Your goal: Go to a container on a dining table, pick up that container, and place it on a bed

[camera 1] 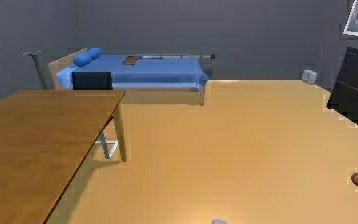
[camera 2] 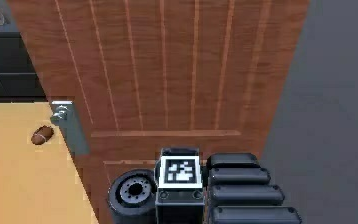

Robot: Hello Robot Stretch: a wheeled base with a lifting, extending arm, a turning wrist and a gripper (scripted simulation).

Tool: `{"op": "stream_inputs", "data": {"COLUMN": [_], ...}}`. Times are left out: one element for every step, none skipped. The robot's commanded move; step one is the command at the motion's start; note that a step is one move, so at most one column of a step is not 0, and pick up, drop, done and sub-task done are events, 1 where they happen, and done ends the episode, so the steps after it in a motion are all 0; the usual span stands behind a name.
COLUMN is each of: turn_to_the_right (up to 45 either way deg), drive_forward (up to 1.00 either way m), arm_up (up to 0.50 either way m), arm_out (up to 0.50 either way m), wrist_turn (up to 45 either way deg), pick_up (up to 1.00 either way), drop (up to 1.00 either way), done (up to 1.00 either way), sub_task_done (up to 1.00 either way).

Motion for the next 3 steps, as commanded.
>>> {"op": "stream_inputs", "data": {"turn_to_the_right": [0.0,45.0,12.0], "drive_forward": [0.70,0.00,0.00], "arm_up": [0.00,0.00,0.00], "arm_out": [0.00,0.00,0.00], "wrist_turn": [0.0,0.0,0.0], "pick_up": [0.00,0.00,0.00], "drop": [0.00,0.00,0.00], "done": [0.00,0.00,0.00], "sub_task_done": [0.00,0.00,0.00]}}
